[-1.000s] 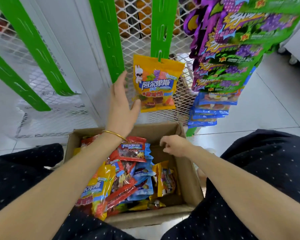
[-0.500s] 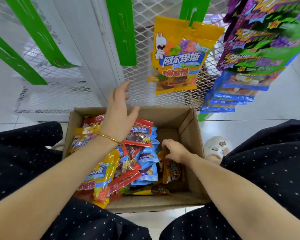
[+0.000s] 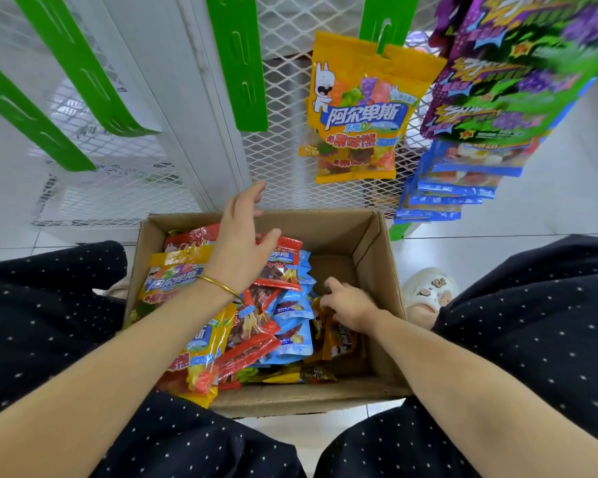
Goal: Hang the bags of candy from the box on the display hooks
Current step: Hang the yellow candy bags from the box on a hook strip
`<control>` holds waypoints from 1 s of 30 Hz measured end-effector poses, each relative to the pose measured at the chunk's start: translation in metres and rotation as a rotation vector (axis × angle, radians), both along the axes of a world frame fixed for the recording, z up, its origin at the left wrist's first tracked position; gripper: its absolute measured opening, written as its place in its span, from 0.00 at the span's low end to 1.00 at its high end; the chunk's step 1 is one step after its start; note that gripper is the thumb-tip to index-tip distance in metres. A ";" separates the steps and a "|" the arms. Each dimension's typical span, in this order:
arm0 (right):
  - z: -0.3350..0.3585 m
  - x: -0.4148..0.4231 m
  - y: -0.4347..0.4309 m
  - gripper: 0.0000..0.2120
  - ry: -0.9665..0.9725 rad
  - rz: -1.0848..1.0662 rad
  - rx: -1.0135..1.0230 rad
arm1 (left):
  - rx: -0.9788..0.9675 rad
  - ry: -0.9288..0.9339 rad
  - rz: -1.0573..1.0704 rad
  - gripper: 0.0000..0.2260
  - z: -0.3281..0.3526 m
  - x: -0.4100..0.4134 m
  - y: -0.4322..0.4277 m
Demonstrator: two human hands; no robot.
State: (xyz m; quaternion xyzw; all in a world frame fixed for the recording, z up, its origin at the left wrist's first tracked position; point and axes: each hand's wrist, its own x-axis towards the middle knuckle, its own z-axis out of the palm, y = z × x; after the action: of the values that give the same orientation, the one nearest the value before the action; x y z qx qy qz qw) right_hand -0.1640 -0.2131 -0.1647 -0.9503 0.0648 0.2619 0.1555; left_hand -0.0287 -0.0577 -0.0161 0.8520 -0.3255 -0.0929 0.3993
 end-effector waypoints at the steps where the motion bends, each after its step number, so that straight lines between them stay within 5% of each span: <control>1: 0.002 0.000 -0.001 0.10 0.000 -0.001 -0.021 | 0.002 0.001 -0.001 0.29 0.000 0.000 0.000; 6: 0.028 0.010 -0.018 0.01 0.069 0.025 0.001 | 0.027 0.032 -0.006 0.27 0.002 0.000 0.000; 11: 0.099 0.029 -0.040 0.10 0.119 -0.098 0.284 | 0.208 0.280 -0.256 0.19 0.004 -0.010 -0.006; 15: 0.157 0.028 -0.050 0.06 -0.040 -0.177 0.432 | 0.287 0.344 -0.419 0.16 0.010 -0.017 -0.012; 21: 0.221 0.019 -0.051 0.06 -0.315 -0.349 0.592 | 0.142 0.135 -0.341 0.02 0.057 -0.009 -0.029; 27: 0.264 0.013 -0.050 0.07 -0.640 -0.500 0.689 | 0.046 0.058 -0.367 0.02 0.126 0.008 -0.055; 30: 0.286 0.011 -0.053 0.07 -0.780 -0.499 0.653 | -0.183 -0.020 -0.184 0.10 0.164 0.023 -0.077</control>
State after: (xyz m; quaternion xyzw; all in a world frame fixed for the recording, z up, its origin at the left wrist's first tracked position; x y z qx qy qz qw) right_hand -0.1532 -0.2662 0.1211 -0.8352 0.1407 -0.1467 0.5110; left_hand -0.0060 -0.1350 0.1480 0.7795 -0.4133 -0.0905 0.4619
